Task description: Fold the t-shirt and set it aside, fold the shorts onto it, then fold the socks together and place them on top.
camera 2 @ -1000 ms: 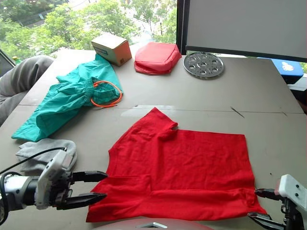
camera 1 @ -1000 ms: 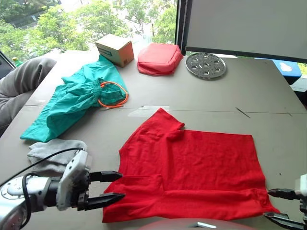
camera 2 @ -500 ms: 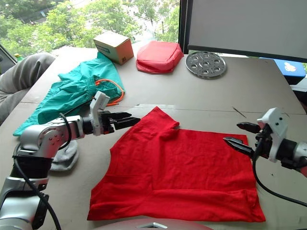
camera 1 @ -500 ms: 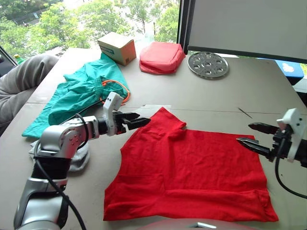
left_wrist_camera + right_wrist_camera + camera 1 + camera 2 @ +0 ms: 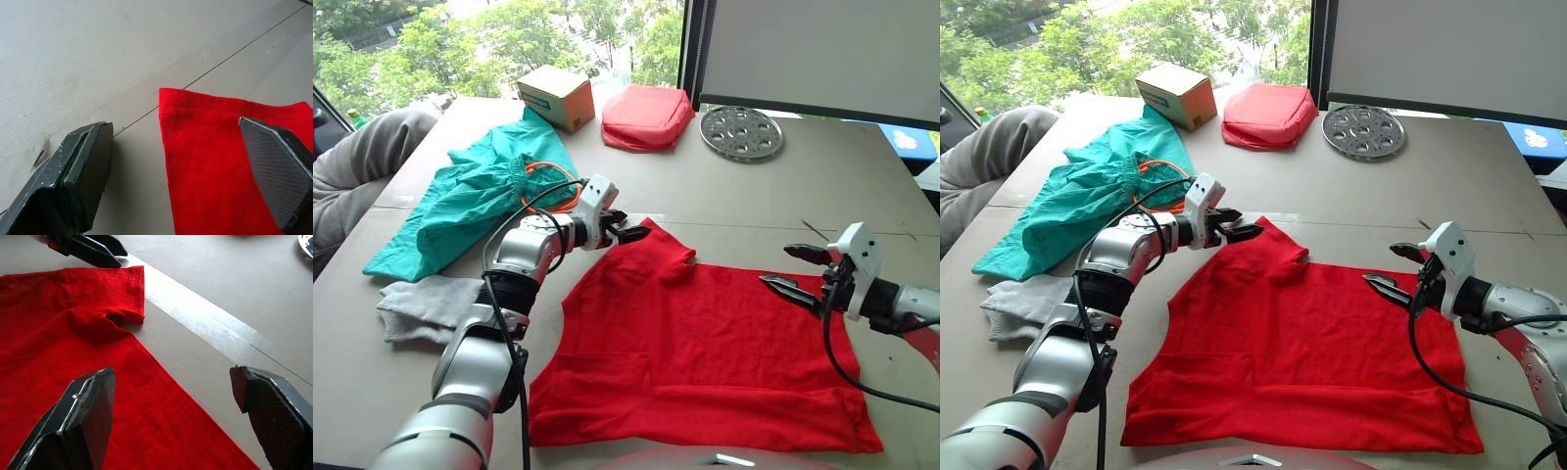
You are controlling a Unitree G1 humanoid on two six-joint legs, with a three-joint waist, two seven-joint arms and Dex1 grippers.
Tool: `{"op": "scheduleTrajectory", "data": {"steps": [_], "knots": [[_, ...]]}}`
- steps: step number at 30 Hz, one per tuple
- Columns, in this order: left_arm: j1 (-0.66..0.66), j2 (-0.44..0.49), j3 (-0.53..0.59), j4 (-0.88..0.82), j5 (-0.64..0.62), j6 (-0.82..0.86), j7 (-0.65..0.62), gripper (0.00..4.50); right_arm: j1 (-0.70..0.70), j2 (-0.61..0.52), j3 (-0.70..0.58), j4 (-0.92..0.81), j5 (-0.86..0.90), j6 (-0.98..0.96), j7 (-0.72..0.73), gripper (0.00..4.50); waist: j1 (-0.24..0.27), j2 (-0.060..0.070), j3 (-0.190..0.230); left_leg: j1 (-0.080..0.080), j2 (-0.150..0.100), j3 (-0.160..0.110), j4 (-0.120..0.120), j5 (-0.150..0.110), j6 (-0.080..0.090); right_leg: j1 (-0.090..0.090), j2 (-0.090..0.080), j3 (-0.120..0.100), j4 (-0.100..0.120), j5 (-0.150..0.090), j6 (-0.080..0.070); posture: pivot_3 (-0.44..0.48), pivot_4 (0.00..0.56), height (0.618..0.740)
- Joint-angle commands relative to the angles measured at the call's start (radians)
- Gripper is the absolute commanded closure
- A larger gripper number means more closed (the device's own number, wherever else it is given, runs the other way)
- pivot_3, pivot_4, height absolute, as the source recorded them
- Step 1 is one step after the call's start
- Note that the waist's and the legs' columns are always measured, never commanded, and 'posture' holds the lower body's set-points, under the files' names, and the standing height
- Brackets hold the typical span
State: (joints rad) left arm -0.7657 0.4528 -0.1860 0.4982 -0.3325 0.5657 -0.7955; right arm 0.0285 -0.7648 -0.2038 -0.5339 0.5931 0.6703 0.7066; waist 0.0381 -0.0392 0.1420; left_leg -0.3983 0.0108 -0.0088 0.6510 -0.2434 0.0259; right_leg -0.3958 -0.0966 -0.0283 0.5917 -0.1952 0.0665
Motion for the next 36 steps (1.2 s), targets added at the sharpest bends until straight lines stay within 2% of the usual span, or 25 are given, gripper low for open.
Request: {"op": "scheduleTrajectory", "data": {"steps": [1,4,7,9,14,27,30,34,36], "knots": [[-0.051,-0.039,0.005,0.068,0.044,-0.067,-0.024,0.13,-0.001,0.005,-0.015,-0.041,0.005,-0.009,-0.011,0.55,-0.001,0.000,0.000,0.000,0.000,0.000,0.000,0.000,0.000,0.000,0.000,0.000,0.000,0.001,-0.002,0.000,0.150,0.739],[-0.082,-0.077,0.020,0.144,0.057,-0.090,-0.035,0.13,0.011,0.009,-0.010,-0.054,0.001,-0.006,-0.021,0.55,-0.001,0.000,0.000,0.000,0.000,0.000,-0.001,0.000,0.000,0.000,0.000,0.000,0.000,0.001,-0.002,0.000,0.150,0.739],[-0.109,-0.096,0.043,0.196,0.047,-0.064,-0.072,0.94,0.020,0.014,-0.011,-0.074,0.005,0.003,-0.035,0.55,0.000,0.000,0.000,0.000,0.000,0.000,-0.001,0.000,0.000,0.000,0.001,0.000,0.000,0.002,-0.001,0.000,0.150,0.739],[-0.116,-0.089,0.048,0.209,0.050,-0.050,-0.111,1.83,0.034,0.016,-0.016,-0.089,0.006,0.006,-0.042,0.55,-0.001,0.000,0.000,-0.001,0.000,0.000,-0.001,0.000,0.000,0.000,0.001,0.000,0.000,0.002,-0.001,0.000,0.150,0.739],[-0.115,-0.051,0.052,0.234,0.066,-0.032,-0.201,1.83,0.077,0.021,-0.026,-0.116,0.002,0.003,-0.056,0.55,-0.003,0.000,0.000,0.000,0.000,0.000,0.000,0.000,0.000,0.000,0.001,0.000,0.000,0.002,-0.002,0.000,0.150,0.739],[-0.128,-0.050,0.090,0.302,0.085,-0.034,-0.238,1.83,0.115,0.018,-0.065,-0.108,0.015,0.014,-0.073,0.55,-0.003,0.000,0.000,0.000,0.000,0.000,0.000,0.000,0.000,0.000,0.001,0.000,0.000,0.001,-0.002,0.000,0.150,0.739],[-0.131,-0.054,0.091,0.311,0.083,-0.036,-0.254,2.61,0.122,0.015,-0.112,-0.092,0.045,0.054,-0.082,0.55,-0.003,0.000,0.000,0.000,0.000,0.000,0.000,0.000,0.000,0.000,0.001,0.000,0.001,0.002,-0.001,0.000,0.150,0.739],[-0.120,-0.056,0.094,0.288,0.085,-0.043,-0.260,4.36,0.119,-0.017,-0.159,-0.065,0.044,0.111,-0.097,0.55,-0.002,0.000,0.000,0.000,0.000,0.000,0.000,0.000,0.000,0.000,0.001,0.000,0.001,0.002,-0.002,0.000,0.150,0.739],[-0.107,-0.052,0.103,0.255,0.077,-0.038,-0.260,4.44,0.096,-0.029,-0.169,-0.044,0.047,0.154,-0.118,0.55,-0.001,0.000,0.000,0.000,0.000,0.000,0.000,0.000,0.000,0.000,0.001,0.000,0.000,0.002,-0.002,0.000,0.150,0.739]]}}
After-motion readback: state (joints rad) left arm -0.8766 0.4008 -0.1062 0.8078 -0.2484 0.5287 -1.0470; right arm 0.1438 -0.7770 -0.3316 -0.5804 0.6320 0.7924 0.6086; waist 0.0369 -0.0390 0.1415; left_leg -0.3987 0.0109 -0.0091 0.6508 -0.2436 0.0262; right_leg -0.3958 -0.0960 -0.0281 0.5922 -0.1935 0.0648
